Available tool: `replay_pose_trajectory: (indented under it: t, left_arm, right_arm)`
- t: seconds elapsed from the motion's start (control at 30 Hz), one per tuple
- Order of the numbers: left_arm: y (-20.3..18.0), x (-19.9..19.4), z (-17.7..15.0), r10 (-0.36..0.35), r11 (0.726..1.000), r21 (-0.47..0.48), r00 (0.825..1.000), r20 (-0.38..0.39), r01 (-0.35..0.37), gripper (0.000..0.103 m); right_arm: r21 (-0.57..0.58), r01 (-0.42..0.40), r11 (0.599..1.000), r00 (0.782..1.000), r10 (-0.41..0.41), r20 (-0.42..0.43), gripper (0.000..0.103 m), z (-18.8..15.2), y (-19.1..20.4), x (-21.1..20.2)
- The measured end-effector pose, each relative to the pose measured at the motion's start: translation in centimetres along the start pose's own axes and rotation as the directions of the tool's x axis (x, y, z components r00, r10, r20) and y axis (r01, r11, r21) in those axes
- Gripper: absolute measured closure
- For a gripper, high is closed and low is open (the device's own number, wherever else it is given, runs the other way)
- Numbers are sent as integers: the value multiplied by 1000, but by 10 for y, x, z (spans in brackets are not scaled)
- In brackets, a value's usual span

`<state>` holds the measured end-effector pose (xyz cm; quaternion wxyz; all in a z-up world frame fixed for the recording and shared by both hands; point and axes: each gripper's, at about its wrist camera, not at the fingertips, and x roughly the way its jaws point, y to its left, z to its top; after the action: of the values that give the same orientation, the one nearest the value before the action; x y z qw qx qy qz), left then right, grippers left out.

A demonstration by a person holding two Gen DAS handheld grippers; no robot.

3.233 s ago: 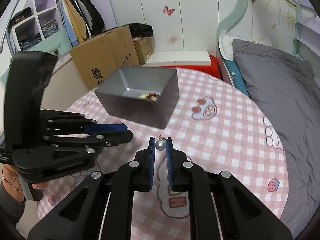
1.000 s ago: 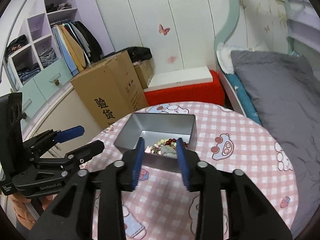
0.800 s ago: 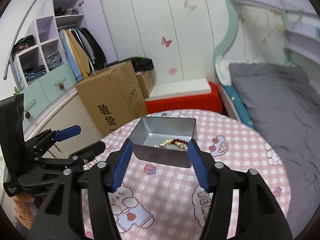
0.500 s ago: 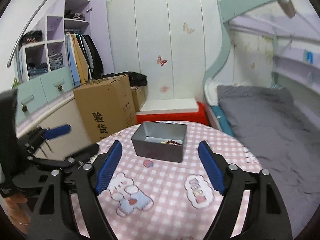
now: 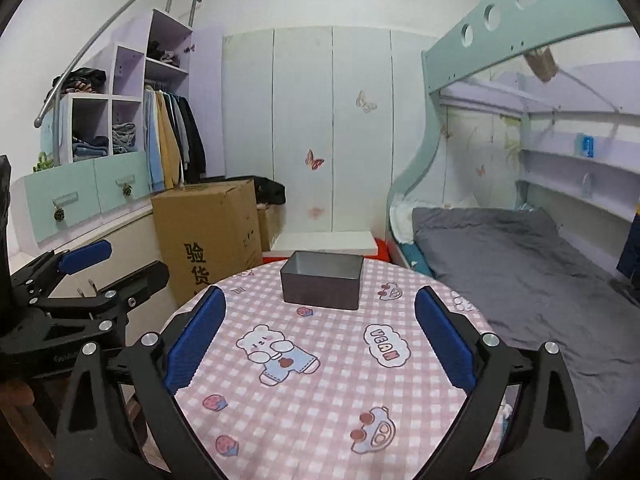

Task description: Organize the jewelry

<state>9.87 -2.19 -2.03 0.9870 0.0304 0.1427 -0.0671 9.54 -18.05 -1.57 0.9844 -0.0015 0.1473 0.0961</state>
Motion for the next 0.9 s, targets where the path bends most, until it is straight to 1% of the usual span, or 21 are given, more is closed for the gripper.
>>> replay_pose_trajectory:
  t: [0.07, 0.13, 0.2, 0.43, 0.57, 0.9]
  left_arm:
    - [-2, -13, -3, 11, 1000, -2, 1000, 25, -10, 7]
    - [-3, -26, -6, 35, 999, 1, 998, 51, -36, 7]
    - [-5, -35, -8, 48, 999, -1, 997, 68, -48, 7]
    - [-8, -60, -13, 35, 999, -14, 994, 99, -34, 7]
    - [-9, -69, -13, 26, 1000, -17, 993, 115, -24, 7]
    - [-14, -84, -13, 53, 999, -10, 987, 155, -52, 7]
  right_arm:
    - [-20, 21, 1000, 999, -20, 30, 10, -1, 6, -13]
    - [-38, 35, 999, 998, -33, 57, 10, -3, 13, -26]
    - [-47, 53, 997, 996, -49, 72, 9, -5, 15, -33]
    - [-52, 87, 995, 989, -80, 128, 9, -10, 23, -59]
    - [-44, 85, 995, 987, -78, 142, 9, -13, 24, -68]
    - [-59, 101, 993, 981, -89, 171, 9, -16, 32, -84]
